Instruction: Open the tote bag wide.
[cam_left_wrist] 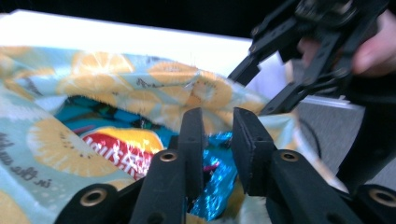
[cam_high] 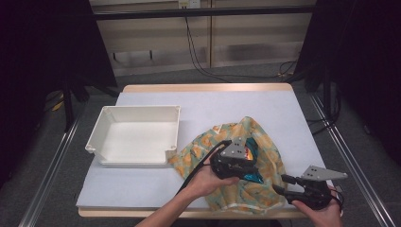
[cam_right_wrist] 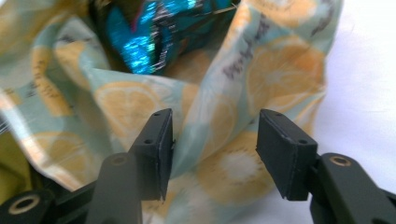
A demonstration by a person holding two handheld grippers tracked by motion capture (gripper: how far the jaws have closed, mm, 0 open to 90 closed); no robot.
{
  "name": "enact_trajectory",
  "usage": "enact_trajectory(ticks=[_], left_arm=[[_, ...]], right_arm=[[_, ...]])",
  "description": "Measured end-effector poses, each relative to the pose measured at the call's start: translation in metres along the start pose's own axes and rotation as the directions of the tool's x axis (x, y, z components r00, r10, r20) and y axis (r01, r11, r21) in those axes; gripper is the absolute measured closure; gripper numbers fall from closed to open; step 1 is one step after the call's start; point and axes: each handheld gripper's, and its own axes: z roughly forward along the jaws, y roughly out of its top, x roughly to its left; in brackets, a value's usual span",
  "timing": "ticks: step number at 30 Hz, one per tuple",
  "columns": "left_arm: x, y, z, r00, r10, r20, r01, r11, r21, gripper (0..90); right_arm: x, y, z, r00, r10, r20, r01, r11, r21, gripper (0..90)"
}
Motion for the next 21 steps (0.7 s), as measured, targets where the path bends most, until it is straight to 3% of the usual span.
enact_trajectory(ticks=[1, 4, 7, 8, 9, 13, 14, 17, 18, 20, 21], left_arm=[[-0.002, -0.002, 0.003, 0.9998, 0.006, -0.019, -0.005, 0.9999, 0.014, 72.4], [-0.003, -0.005, 0.007, 0.9995, 0.031, 0.005, -0.031, 0.9981, 0.053, 70.3], [-0.005, -0.007, 0.008, 0.999, 0.043, -0.008, -0.042, 0.9964, 0.073, 62.2], [-0.006, -0.01, 0.012, 0.9923, 0.086, -0.089, -0.077, 0.992, 0.1, 54.6], [-0.006, -0.01, 0.012, 0.9923, 0.086, -0.089, -0.077, 0.992, 0.1, 48.0], [-0.005, -0.014, 0.017, 0.992, 0.099, -0.077, -0.091, 0.9896, 0.112, 45.3], [-0.006, -0.017, 0.02, 0.9906, 0.123, -0.059, -0.115, 0.9857, 0.123, 43.0], [-0.01, -0.022, 0.025, 0.9851, 0.161, -0.059, -0.151, 0.9761, 0.157, 39.1], [-0.011, -0.023, 0.027, 0.9804, 0.184, -0.07, -0.17, 0.9706, 0.17, 38.6], [-0.012, -0.025, 0.029, 0.9807, 0.184, -0.066, -0.17, 0.9699, 0.174, 37.9], [-0.011, -0.025, 0.031, 0.9756, 0.209, -0.066, -0.194, 0.9639, 0.182, 38.0]], right_arm=[[0.0, -0.001, 0.002, 1.0, -0.002, -0.005, 0.002, 1.0, 0.012, 40.0], [-0.002, -0.006, 0.007, 0.9999, 0.007, -0.014, -0.007, 0.999, 0.033, 38.4], [-0.004, -0.007, 0.008, 0.9998, 0.009, -0.017, -0.009, 0.999, 0.035, 37.8], [-0.005, -0.008, 0.007, 0.9997, 0.019, -0.015, -0.018, 0.999, 0.034, 37.7], [-0.005, -0.008, 0.007, 0.9997, 0.019, -0.015, -0.018, 0.999, 0.034, 37.7], [-0.006, -0.008, 0.009, 0.9999, 0.008, -0.012, -0.008, 1.0, 0.03, 37.0], [-0.008, -0.008, 0.01, 0.9997, 0.021, -0.016, -0.02, 0.999, 0.029, 36.6], [-0.009, -0.009, 0.012, 0.9994, 0.027, -0.021, -0.027, 0.999, 0.038, 36.0], [-0.01, -0.009, 0.013, 0.9995, 0.02, -0.024, -0.019, 0.999, 0.039, 36.0], [-0.01, -0.009, 0.013, 0.9995, 0.019, -0.025, -0.018, 0.999, 0.034, 36.0], [-0.01, -0.008, 0.013, 0.9994, 0.023, -0.025, -0.023, 0.999, 0.032, 35.9]])
